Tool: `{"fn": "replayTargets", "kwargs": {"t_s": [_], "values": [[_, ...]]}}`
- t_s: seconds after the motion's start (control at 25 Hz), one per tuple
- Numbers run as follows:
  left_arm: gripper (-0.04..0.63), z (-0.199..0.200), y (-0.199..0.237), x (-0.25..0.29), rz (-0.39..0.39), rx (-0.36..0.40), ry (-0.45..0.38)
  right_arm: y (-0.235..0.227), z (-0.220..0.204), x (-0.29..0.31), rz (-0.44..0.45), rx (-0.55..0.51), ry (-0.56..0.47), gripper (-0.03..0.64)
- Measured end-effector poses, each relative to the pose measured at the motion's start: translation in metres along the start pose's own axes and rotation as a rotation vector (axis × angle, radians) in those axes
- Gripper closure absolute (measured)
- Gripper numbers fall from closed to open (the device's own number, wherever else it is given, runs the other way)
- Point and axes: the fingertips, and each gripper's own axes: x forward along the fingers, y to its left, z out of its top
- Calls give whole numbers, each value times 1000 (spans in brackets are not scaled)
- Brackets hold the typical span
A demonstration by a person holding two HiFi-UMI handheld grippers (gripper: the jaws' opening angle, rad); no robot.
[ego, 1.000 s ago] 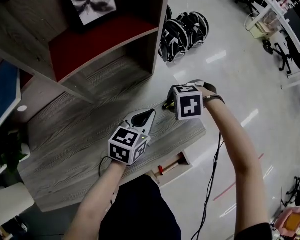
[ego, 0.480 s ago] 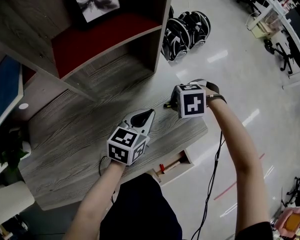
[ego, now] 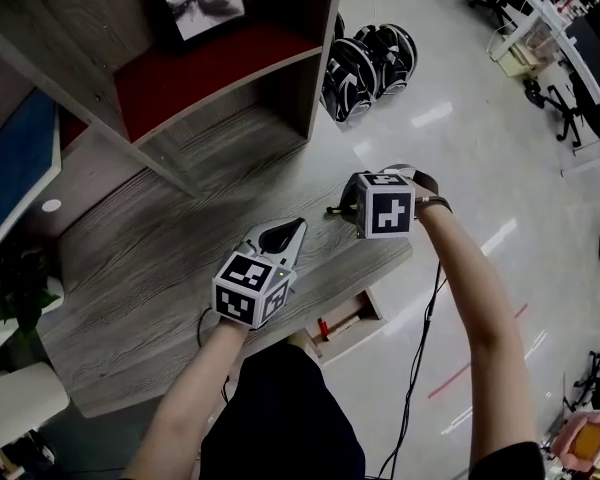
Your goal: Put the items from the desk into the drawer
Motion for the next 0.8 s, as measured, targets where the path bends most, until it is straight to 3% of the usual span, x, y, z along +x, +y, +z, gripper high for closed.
{"fn": "replayTargets", "kwargs": {"t_s": [0.8], "values": [[584, -25, -57, -41, -26, 33, -9, 83, 10, -36, -68, 61, -71, 548]]}}
